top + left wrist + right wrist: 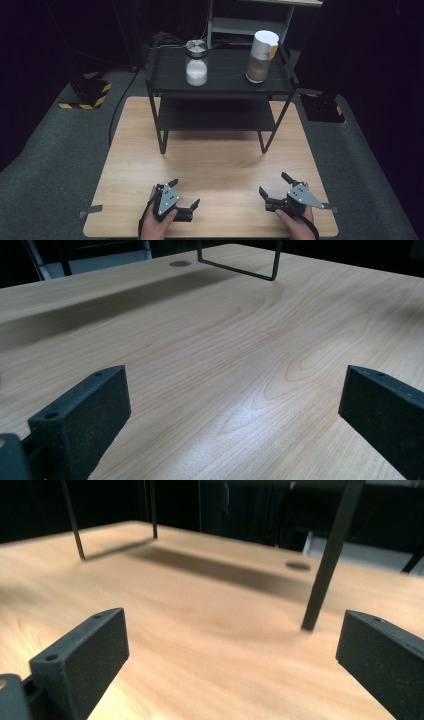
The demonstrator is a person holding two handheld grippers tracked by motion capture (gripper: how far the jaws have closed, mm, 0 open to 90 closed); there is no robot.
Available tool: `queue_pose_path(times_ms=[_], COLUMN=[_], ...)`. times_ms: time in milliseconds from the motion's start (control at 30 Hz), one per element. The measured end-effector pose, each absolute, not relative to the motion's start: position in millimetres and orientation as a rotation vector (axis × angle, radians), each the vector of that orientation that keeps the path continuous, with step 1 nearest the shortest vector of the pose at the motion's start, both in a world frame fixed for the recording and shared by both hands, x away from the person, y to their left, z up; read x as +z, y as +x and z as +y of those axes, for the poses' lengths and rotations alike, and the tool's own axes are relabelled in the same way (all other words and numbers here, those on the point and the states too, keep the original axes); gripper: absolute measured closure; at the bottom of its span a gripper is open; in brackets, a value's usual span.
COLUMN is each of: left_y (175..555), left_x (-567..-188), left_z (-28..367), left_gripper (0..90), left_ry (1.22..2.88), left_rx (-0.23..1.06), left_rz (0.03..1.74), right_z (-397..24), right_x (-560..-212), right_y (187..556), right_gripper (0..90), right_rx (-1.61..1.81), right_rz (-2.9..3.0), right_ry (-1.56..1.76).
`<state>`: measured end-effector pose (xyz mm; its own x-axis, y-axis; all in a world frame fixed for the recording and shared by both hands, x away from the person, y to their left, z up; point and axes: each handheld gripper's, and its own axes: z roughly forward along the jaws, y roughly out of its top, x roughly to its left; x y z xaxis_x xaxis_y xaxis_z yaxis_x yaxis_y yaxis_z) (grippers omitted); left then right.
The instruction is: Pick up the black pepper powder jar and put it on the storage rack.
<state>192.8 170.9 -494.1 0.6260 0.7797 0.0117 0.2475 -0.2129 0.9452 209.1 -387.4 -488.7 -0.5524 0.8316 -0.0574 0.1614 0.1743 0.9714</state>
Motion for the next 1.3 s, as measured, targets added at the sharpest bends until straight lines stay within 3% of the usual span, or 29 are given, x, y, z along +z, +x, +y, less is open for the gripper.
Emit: queue_pose_path(times_ms=[400,1300], left_y=[195,198], left_x=[-491,-485], left_z=[168,163], left_gripper=[0.4,0.4], left_ry=[1.801,1.848], left_rx=[0.617,0.605], left_rz=[0.813,0.818], right_z=[-379,-381], right_x=[-473,-474], right_y=[213,212], right_gripper=[0.5,0.4], right_rx=[1.193,1.208], right_rz=[2.057,2.047], right_ry=[0.909,0.932])
